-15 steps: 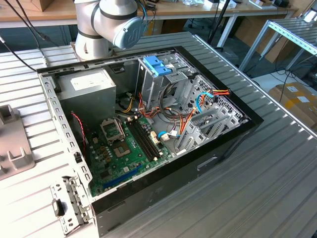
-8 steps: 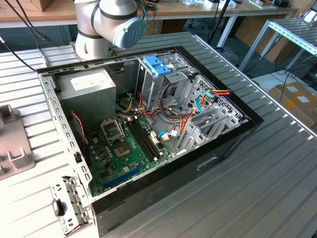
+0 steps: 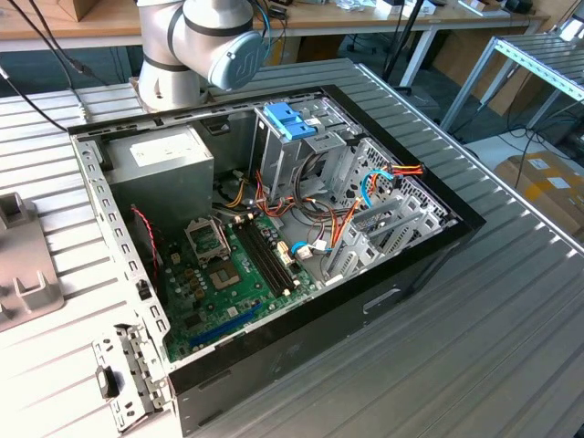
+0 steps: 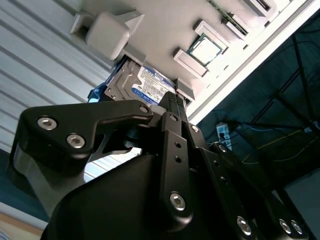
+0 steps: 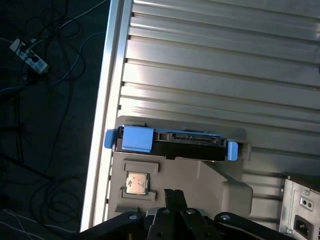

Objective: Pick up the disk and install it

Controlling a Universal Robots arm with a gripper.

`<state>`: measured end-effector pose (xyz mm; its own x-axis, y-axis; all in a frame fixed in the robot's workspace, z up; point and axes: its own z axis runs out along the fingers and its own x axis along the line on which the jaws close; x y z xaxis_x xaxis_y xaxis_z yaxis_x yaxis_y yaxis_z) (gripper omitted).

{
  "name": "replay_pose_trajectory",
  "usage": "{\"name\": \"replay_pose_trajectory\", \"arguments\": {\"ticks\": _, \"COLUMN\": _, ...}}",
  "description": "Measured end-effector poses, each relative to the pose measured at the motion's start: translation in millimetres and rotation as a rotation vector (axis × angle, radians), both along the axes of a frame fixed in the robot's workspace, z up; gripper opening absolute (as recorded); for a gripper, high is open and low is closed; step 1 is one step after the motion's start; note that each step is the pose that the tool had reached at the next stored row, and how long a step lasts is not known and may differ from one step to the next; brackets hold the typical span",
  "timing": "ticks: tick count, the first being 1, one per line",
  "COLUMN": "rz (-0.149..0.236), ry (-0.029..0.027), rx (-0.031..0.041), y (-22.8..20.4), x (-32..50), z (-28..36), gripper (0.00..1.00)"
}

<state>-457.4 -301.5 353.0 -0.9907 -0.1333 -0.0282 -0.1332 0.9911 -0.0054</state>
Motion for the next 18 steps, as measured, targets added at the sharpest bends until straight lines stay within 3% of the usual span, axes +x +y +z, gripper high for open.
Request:
{"name": "replay_pose_trajectory", "arguments": {"ticks": 8, "rz": 0.042, "ry": 0.0000, "rx": 0.0000, "y": 0.0, "x": 0.0, "z": 0.0, "gripper": 0.11}}
{"name": "replay_pose_trajectory", "arguments": {"ticks": 18, "rz": 0.068, "ry": 0.0000, "rx": 0.0000, "y": 0.0, "x": 0.0, "z": 0.0, "gripper": 0.11}}
